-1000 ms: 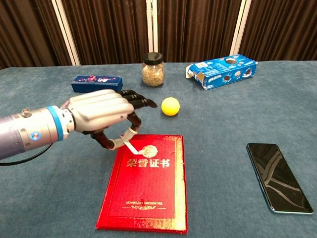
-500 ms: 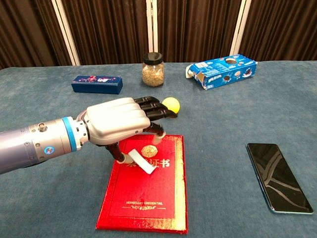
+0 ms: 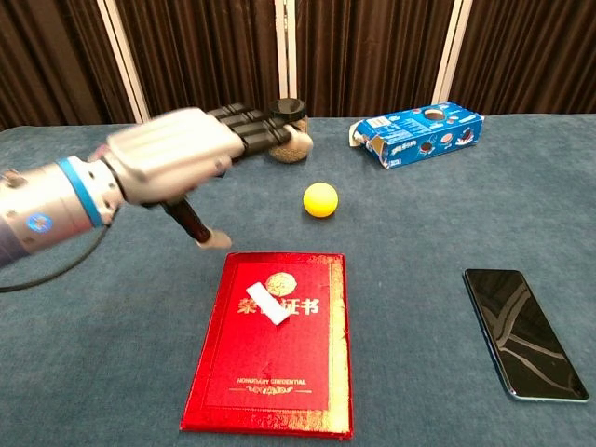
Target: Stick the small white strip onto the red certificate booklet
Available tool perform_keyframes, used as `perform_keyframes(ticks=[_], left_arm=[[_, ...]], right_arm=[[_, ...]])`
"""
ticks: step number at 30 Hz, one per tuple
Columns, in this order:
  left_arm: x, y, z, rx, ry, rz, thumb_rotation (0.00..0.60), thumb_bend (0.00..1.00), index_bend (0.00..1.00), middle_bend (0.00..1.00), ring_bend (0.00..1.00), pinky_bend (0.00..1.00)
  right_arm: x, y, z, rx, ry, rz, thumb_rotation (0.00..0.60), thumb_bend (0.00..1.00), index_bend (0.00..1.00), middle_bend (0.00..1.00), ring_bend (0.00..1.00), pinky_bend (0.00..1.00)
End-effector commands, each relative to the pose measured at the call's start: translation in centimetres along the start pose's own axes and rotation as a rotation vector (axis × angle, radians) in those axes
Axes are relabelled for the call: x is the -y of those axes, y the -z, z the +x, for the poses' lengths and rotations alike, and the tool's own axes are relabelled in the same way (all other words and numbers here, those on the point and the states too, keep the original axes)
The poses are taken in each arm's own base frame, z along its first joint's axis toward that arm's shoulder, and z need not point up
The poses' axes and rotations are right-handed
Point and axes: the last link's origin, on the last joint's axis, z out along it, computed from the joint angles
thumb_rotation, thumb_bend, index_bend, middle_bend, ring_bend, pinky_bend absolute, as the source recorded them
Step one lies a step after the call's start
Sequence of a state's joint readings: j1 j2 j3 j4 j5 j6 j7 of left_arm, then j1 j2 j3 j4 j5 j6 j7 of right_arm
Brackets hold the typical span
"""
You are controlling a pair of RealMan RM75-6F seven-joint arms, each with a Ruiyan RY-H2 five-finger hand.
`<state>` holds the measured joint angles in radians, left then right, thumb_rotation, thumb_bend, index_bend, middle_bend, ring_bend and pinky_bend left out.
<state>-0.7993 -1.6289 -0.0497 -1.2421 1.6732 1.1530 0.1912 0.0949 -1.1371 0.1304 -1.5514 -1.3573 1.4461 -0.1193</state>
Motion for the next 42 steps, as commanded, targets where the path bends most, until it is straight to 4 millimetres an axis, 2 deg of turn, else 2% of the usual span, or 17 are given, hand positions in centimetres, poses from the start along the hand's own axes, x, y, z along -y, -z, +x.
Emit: perform_keyframes(ticks=[1, 2, 4, 7, 8, 13, 15, 17, 18, 20, 22, 25, 26, 32, 38, 42], left_arm=[[3.5, 3.0, 2.9, -0.053, 0.05, 0.2, 0.6, 0.0, 0.0, 0.0, 0.0, 0.0], [4.0, 3.6, 3.3, -0.053, 0.058, 0.231, 0.6, 0.0, 0.0, 0.0, 0.0, 0.0], [5.8, 6.1, 4.7, -0.056, 0.085, 0.356, 0.6, 0.0, 0.0, 0.0, 0.0, 0.0], [7.3, 9.2, 6.2, -0.064, 0.093, 0.486, 0.6, 0.0, 0.0, 0.0, 0.0, 0.0], [8.0, 10.7, 6.7, -0.071, 0.098, 0.55, 0.6, 0.0, 0.0, 0.0, 0.0, 0.0], [8.6, 15.1, 8.1, -0.058, 0.086, 0.704, 0.6, 0.0, 0.0, 0.0, 0.0, 0.0], [8.5, 17.0, 8.3, -0.048, 0.071, 0.762, 0.6, 0.0, 0.0, 0.0, 0.0, 0.0], [8.4, 18.4, 8.3, -0.034, 0.07, 0.811, 0.6, 0.0, 0.0, 0.0, 0.0, 0.0], [8.3, 19.3, 8.4, -0.026, 0.08, 0.841, 0.6, 0.0, 0.0, 0.0, 0.0, 0.0], [8.1, 20.0, 8.6, -0.03, 0.086, 0.862, 0.6, 0.0, 0.0, 0.0, 0.0, 0.0], [8.0, 20.5, 8.8, -0.04, 0.088, 0.871, 0.6, 0.0, 0.0, 0.0, 0.0, 0.0], [7.8, 21.1, 9.0, -0.053, 0.092, 0.872, 0.6, 0.0, 0.0, 0.0, 0.0, 0.0], [7.8, 21.2, 9.0, -0.054, 0.095, 0.87, 0.6, 0.0, 0.0, 0.0, 0.0, 0.0], [7.7, 21.2, 8.9, -0.036, 0.093, 0.855, 0.6, 0.0, 0.0, 0.0, 0.0, 0.0], [7.9, 21.5, 8.9, -0.039, 0.103, 0.862, 0.6, 0.0, 0.0, 0.0, 0.0, 0.0], [8.1, 21.5, 8.9, -0.04, 0.112, 0.864, 0.6, 0.0, 0.0, 0.0, 0.0, 0.0]], right_arm=[[0.1, 0.1, -0.1, 0.003, 0.002, 0.003, 0.6, 0.0, 0.03, 0.0, 0.0, 0.0], [0.1, 0.1, -0.1, 0.004, 0.002, 0.004, 0.6, 0.0, 0.03, 0.0, 0.0, 0.0], [0.3, 0.1, -0.2, 0.009, 0.007, 0.01, 0.6, 0.0, 0.03, 0.0, 0.0, 0.0], [0.6, 0.1, -0.5, 0.017, 0.013, 0.022, 0.6, 0.0, 0.03, 0.0, 0.0, 0.0], [0.8, 0.0, -0.7, 0.024, 0.018, 0.032, 0.6, 0.0, 0.03, 0.0, 0.0, 0.0], [2.4, -0.7, -1.3, 0.056, 0.031, 0.097, 0.6, 0.01, 0.03, 0.0, 0.0, 0.0], [3.7, -1.2, -1.9, 0.1, 0.025, 0.149, 0.6, 0.09, 0.04, 0.0, 0.0, 0.0], [5.0, -1.7, -2.3, 0.14, 0.024, 0.202, 0.6, 0.25, 0.06, 0.0, 0.0, 0.0], [6.2, -2.2, -2.6, 0.174, 0.021, 0.25, 0.6, 0.3, 0.07, 0.0, 0.0, 0.0], [7.8, -3.0, -2.8, 0.219, 0.016, 0.316, 0.6, 0.43, 0.09, 0.0, 0.0, 0.0], [9.6, -3.8, -2.8, 0.255, 0.025, 0.386, 0.6, 0.5, 0.11, 0.0, 0.0, 0.0], [12.8, -5.2, -2.5, 0.289, 0.052, 0.5, 0.6, 0.57, 0.14, 0.0, 0.0, 0.0], [14.7, -5.7, -2.4, 0.307, 0.052, 0.56, 0.6, 0.59, 0.15, 0.0, 0.0, 0.0], [20.7, -7.3, -2.9, 0.404, 0.076, 0.708, 0.6, 0.65, 0.2, 0.0, 0.0, 0.0], [26.5, -7.4, -3.5, 0.423, 0.067, 0.831, 0.6, 0.7, 0.3, 0.0, 0.0, 0.0], [29.5, -7.2, -3.7, 0.412, 0.07, 0.901, 0.6, 0.72, 0.32, 0.0, 0.0, 0.0]])
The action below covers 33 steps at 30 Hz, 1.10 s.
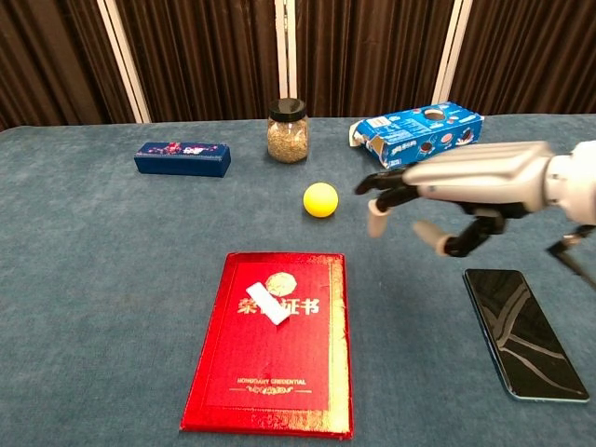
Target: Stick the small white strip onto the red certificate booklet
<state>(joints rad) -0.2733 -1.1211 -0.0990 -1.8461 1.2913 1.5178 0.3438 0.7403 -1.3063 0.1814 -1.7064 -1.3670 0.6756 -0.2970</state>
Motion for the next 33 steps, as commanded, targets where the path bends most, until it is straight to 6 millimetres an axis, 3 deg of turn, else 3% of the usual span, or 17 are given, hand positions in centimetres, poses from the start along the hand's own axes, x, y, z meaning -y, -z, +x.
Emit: perform_keyframes(ticks=[1, 6, 14, 23, 33], left_arm=[[0.1, -0.1, 0.0, 0.002, 0.003, 0.001, 0.6, 0.0, 0.0, 0.0, 0.0, 0.0], [0.3, -0.3, -0.1, 0.025, 0.024, -0.002, 0.6, 0.0, 0.0, 0.0, 0.0, 0.0], [0.4, -0.4, -0.1, 0.032, 0.034, -0.007, 0.6, 0.0, 0.0, 0.0, 0.0, 0.0], [0.5, -0.5, -0.1, 0.033, 0.046, -0.01, 0.6, 0.0, 0.0, 0.0, 0.0, 0.0], [0.6, -0.7, -0.2, 0.039, 0.05, -0.012, 0.6, 0.0, 0.0, 0.0, 0.0, 0.0]], right_arm=[[1.9, -1.9, 0.4, -0.001, 0.016, 0.057, 0.6, 0.72, 0.33, 0.0, 0.0, 0.0], [5.2, -4.2, -0.2, 0.018, 0.029, 0.127, 0.6, 0.73, 0.33, 0.0, 0.0, 0.0], [7.6, -5.9, -1.3, 0.028, 0.043, 0.154, 0.6, 0.75, 0.35, 0.0, 0.0, 0.0], [8.6, -7.0, -2.7, 0.059, 0.087, 0.161, 0.6, 0.76, 0.35, 0.0, 0.0, 0.0], [8.4, -6.6, -3.2, 0.079, 0.095, 0.157, 0.6, 0.76, 0.36, 0.0, 0.0, 0.0]])
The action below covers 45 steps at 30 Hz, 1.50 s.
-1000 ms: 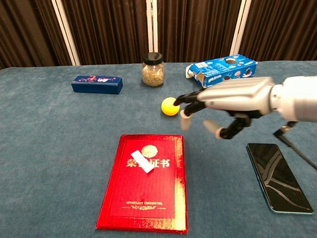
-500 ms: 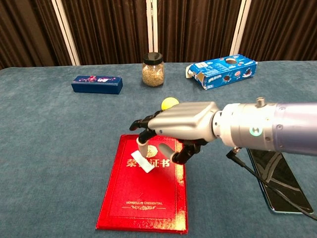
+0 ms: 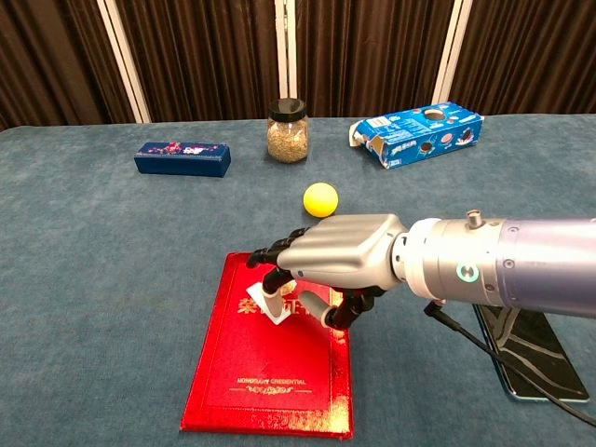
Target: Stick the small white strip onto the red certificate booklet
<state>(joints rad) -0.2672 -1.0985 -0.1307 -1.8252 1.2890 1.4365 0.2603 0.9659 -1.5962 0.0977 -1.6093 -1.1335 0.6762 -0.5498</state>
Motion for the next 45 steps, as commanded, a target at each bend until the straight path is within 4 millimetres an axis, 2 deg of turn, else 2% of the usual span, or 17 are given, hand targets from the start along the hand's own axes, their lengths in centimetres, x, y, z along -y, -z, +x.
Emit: perform_keyframes(ticks=[1, 11, 25, 45], left_arm=[[0.0, 0.0, 0.0, 0.0, 0.001, -0.001, 0.6, 0.0, 0.0, 0.0, 0.0, 0.0], [-0.1, 0.0, 0.0, 0.001, 0.006, -0.007, 0.6, 0.0, 0.0, 0.0, 0.0, 0.0], [-0.1, 0.0, 0.1, -0.001, 0.015, -0.009, 0.6, 0.0, 0.0, 0.0, 0.0, 0.0], [0.0, 0.0, 0.2, 0.001, 0.026, -0.015, 0.6, 0.0, 0.0, 0.0, 0.0, 0.0]], right_arm=[[0.0, 0.0, -0.1, 0.001, 0.006, 0.001, 0.6, 0.76, 0.36, 0.0, 0.0, 0.0], [0.1, 0.3, -0.8, 0.007, 0.026, 0.008, 0.6, 0.76, 0.36, 0.0, 0.0, 0.0], [-0.8, 1.0, -1.7, 0.016, 0.055, -0.005, 0.6, 0.76, 0.37, 0.0, 0.0, 0.0], [1.1, 0.5, -1.9, -0.035, 0.136, 0.031, 0.6, 0.76, 0.37, 0.0, 0.0, 0.0]])
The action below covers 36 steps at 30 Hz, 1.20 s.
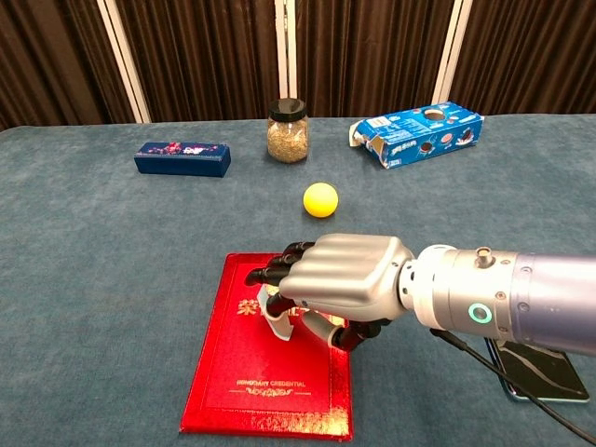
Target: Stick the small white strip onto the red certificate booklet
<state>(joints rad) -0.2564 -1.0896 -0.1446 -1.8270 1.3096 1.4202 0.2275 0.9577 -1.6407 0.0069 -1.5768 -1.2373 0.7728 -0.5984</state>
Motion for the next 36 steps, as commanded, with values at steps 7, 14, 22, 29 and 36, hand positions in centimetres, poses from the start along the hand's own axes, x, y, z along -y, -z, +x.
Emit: perform_keyframes(ticks=[7, 14, 22, 29, 36], left_arm=[[0.0, 0.0, 0.0, 0.001, 0.004, -0.002, 0.6, 0.0, 0.0, 0.0, 0.0, 0.0], [0.0, 0.0, 0.0, 0.004, 0.003, -0.001, 0.6, 0.0, 0.0, 0.0, 0.0, 0.0], [0.0, 0.0, -0.1, 0.007, 0.002, -0.001, 0.6, 0.0, 0.0, 0.0, 0.0, 0.0], [0.0, 0.0, 0.0, 0.008, 0.008, -0.002, 0.6, 0.0, 0.0, 0.0, 0.0, 0.0], [0.1, 0.0, 0.1, 0.009, 0.016, 0.002, 0.6, 0.0, 0.0, 0.0, 0.0, 0.0]], right_arm=[[-0.3, -0.1, -0.2, 0.0, 0.024, -0.013, 0.6, 0.76, 0.38, 0.0, 0.0, 0.0], [-0.4, 0.0, 0.9, -0.044, 0.006, -0.016, 0.6, 0.76, 0.38, 0.0, 0.0, 0.0], [-0.3, 0.1, 1.0, -0.044, 0.003, -0.009, 0.6, 0.76, 0.39, 0.0, 0.0, 0.0], [0.2, 0.1, 0.5, -0.032, 0.006, 0.008, 0.6, 0.76, 0.39, 0.0, 0.0, 0.0], [0.5, -0.2, 0.1, -0.025, 0.01, 0.015, 0.6, 0.76, 0.39, 0.0, 0.0, 0.0]])
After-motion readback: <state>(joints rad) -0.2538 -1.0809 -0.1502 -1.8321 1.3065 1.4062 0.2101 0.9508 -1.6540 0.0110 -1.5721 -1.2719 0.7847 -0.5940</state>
